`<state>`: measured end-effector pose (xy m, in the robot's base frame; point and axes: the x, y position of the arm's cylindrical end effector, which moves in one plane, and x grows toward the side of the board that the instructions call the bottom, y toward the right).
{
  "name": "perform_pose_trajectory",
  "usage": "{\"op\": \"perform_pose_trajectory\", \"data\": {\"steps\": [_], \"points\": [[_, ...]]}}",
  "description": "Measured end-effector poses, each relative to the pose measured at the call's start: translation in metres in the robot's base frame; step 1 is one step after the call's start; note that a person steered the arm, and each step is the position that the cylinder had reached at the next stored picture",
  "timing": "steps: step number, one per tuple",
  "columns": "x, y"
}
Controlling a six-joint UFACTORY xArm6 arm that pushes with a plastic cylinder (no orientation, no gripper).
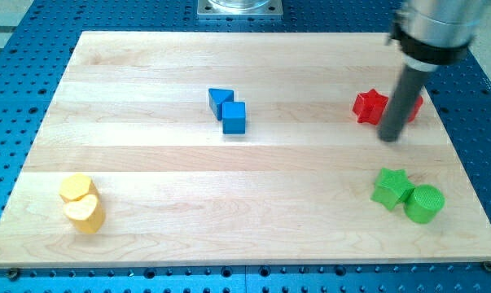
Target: Move the red blocks closer at the right center
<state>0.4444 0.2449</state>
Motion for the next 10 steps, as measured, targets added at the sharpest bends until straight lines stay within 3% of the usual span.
{"op": "perform_pose_trajectory", "data": {"steps": [1, 2, 3, 7, 10], "points": [[-0.018, 0.065], [-0.056, 0.057], [-0.055, 0.025], [-0.054, 0.022], [-0.005, 0.016]]}}
